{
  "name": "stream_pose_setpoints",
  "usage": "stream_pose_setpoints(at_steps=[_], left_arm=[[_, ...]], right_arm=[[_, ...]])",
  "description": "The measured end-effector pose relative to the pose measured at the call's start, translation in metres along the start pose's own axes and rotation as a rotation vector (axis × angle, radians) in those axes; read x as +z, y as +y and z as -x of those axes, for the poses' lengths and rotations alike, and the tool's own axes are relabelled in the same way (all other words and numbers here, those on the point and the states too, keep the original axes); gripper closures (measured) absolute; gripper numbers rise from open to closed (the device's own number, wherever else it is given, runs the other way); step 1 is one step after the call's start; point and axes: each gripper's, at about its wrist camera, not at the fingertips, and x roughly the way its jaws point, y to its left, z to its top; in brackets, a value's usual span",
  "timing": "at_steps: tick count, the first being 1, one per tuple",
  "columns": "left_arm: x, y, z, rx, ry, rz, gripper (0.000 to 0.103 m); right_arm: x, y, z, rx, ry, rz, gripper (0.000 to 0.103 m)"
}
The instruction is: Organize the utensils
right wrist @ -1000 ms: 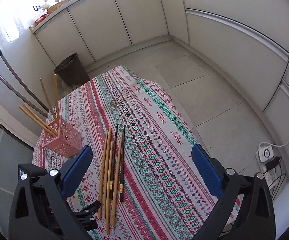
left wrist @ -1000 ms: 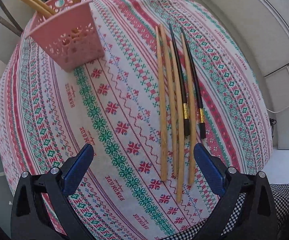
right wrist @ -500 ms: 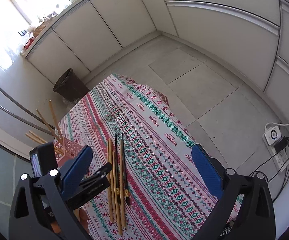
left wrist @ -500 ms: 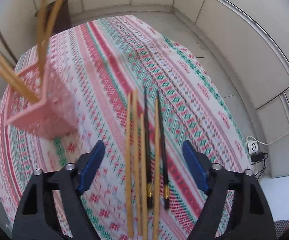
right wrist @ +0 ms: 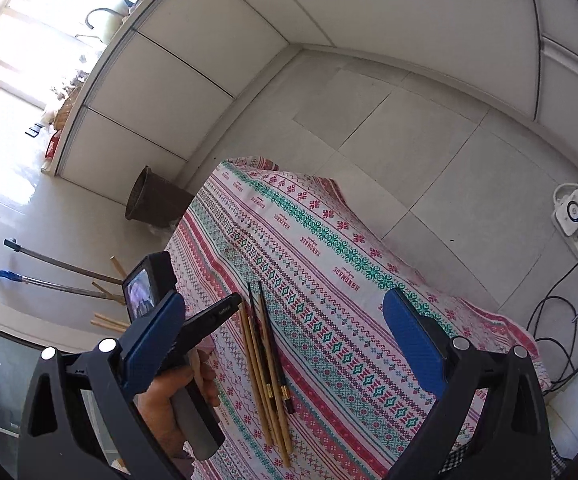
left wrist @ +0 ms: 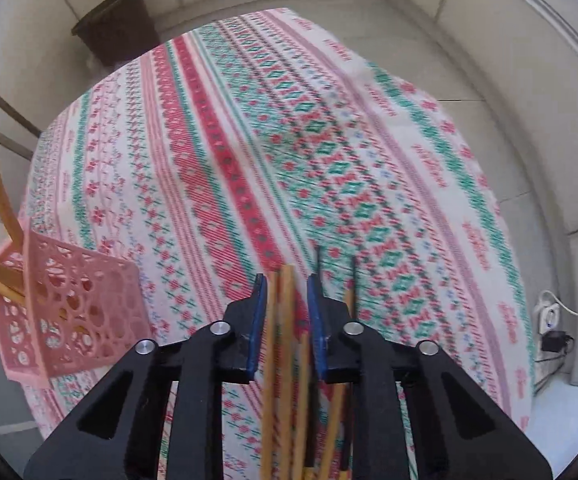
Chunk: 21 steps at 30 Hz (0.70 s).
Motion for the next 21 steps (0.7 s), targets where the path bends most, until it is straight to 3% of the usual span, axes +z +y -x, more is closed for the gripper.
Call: stream_pose_setpoints(at_steps=[3,7,21], left_arm=[[0.007,0.004,-0.006,0.047,0.019,0.000,0.094],[0.012,0.005,-0.014,0.078,0.043,-0.014,0.095],[0.012,0.013,-0.015,-0.021,0.093,0.007,0.095]], right_arm=[[0.000,0.001,-0.001,0.013,0.006,-0.005,0.007],[0.000,0.001,-0.002,0.018,0.013,-0.003,0.007],[0.000,0.002,-0.008,0.013,0.030,0.004,0.007]])
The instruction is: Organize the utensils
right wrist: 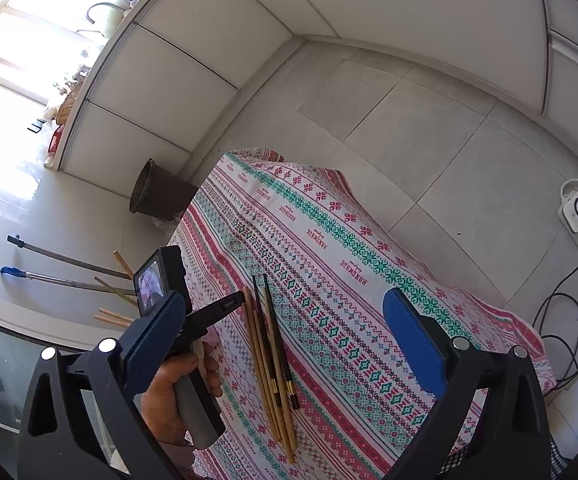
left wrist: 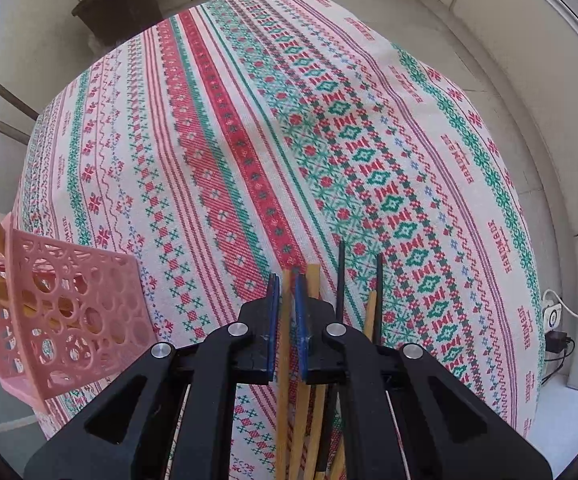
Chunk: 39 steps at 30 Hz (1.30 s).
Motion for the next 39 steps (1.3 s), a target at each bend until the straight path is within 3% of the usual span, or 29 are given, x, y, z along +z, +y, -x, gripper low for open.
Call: stream_pose_setpoints(at_steps=[3,10,13,19,20,21,22,25,26,31,39], left_arm=[[-0.004,-0.002,-0.004,0.014,0.017,0.006,0.095],[-0.013,-0.002,-0.007,-0.006,-0.025,0.014,0.098],[-0.033,-0.007,-0.001,0.022,-0.077,-0.029,0.099],[-0.089,0.019,0.042,-0.059,-0.190,-0.009,0.099],[-0.099,0.025,0.055,-0.074,-0.212,-0.008,0.099],[-0.108,0.032,0.066,-0.087,-0.230,-0.007,0.099],[-0.115,0.040,0.077,-0.101,-0.246,-0.003,0.099],[-0.137,0.054,0.111,-0.155,-0.289,-0.001,0.099],[-0.147,0.057,0.121,-0.170,-0.311,-0.004,0.099],[-0.174,0.073,0.144,-0.219,-0.374,0.026,0.099],[-0.179,0.094,0.142,-0.291,-0.362,0.061,0.099]], right_arm=[[0.000,-0.001,-0.002,-0.002,0.006,-0.001,0.007],[-0.001,0.003,-0.011,-0.029,0.022,0.028,0.007],[-0.003,0.002,-0.023,-0.039,0.059,0.027,0.007],[-0.015,0.025,-0.064,-0.110,0.098,0.136,0.007],[-0.017,0.031,-0.074,-0.110,0.106,0.154,0.010],[-0.018,0.036,-0.086,-0.095,0.125,0.163,0.020],[-0.020,0.040,-0.098,-0.077,0.161,0.167,0.037],[-0.028,0.041,-0.141,0.024,0.318,0.110,0.066],[-0.031,0.043,-0.152,0.034,0.347,0.101,0.070],[-0.038,0.059,-0.191,0.012,0.379,0.138,0.083],[-0.039,0.064,-0.218,-0.088,0.378,0.183,0.087]])
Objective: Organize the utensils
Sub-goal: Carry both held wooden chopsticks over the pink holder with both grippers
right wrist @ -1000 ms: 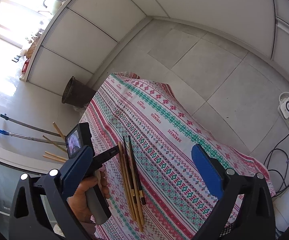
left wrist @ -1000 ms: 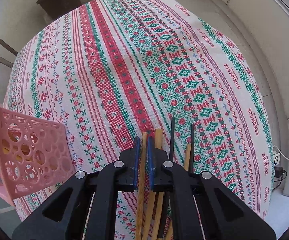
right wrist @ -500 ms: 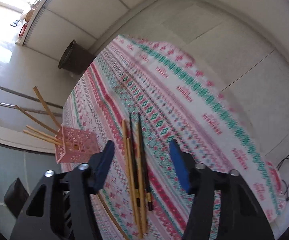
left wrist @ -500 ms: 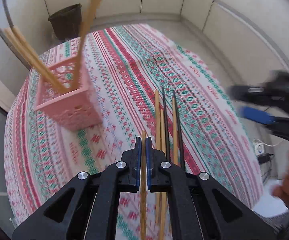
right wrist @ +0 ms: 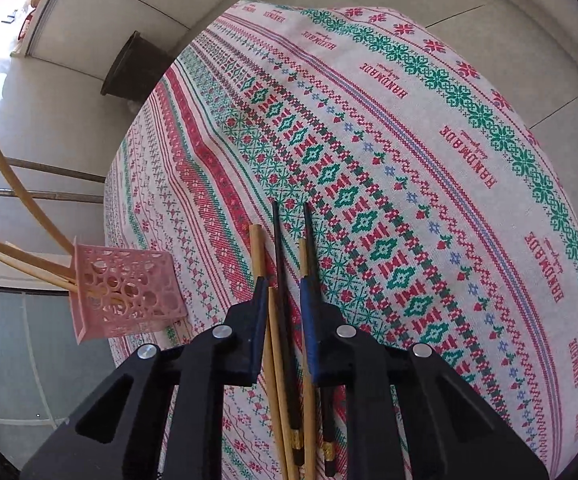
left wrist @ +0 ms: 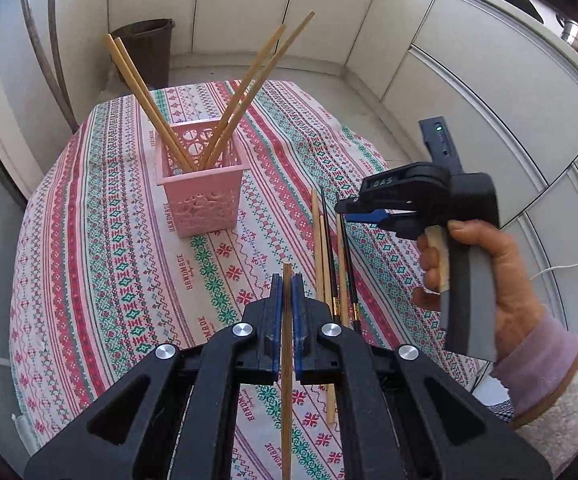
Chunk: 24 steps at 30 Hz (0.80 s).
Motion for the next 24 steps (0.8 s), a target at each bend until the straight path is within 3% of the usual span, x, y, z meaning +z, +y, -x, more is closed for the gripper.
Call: stream_pose_setpoints(at_steps=[5,8,15,19,24], left_arm=[[-0.001,0.007,0.001,-0.001,0.001,0.015,0.099],[-0.002,0.009,0.001,0.009,0.002,0.014,0.099],[-0.002,0.009,0.010,0.048,-0.038,0.001,0.099],[0.000,0.011,0.024,0.045,-0.080,0.009,0.099],[0.000,0.009,0.041,0.045,-0.133,0.002,0.099]], right_arm=[[0.007,0.002,-0.015,-0.053,0.004,0.003,0.090],[0.011,0.006,-0.020,-0.094,0.002,0.018,0.097],[0.006,0.036,-0.029,-0.255,-0.061,0.182,0.098],[-0.004,0.038,-0.016,-0.227,-0.135,0.204,0.098],[-0.035,0.045,0.041,-0.176,-0.235,0.245,0.098]])
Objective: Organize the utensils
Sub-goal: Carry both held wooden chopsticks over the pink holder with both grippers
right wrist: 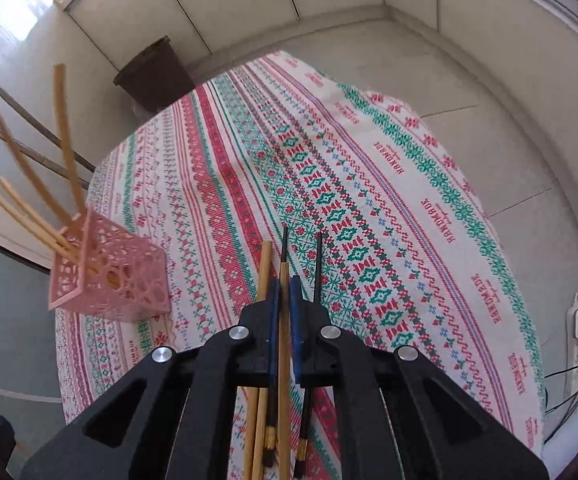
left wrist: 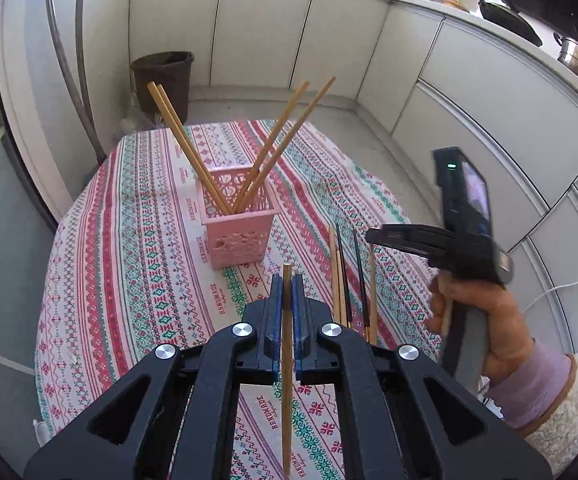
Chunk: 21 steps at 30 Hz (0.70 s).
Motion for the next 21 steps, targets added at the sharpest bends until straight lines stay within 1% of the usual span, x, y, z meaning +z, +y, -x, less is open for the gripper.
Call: stream_pose_setpoints(at_steps=[4,9,15,21], left_arm=[[-0.001,-0.004,0.013,0.001,-0.033,-0.006,0.099],[-0.001,-0.009,0.027,0.004,-0.067,-0.015,0.099],[-0.001,-0.017,0.036,0.026,-0.093,-0.028,0.099],[0.006,-0.024,0.047,0.034,-0.117,-0.043,0.099]], right_arm=[[-0.012,0.001,0.054,0.040,-0.075,0.031,0.098],[-0.031,-0.003,0.110,0.098,-0.153,0.050,0.098],[-0.043,0.005,0.155,0.136,-0.231,0.084,0.098],[-0.039,0.009,0.188,0.183,-0.291,0.092,0.098]])
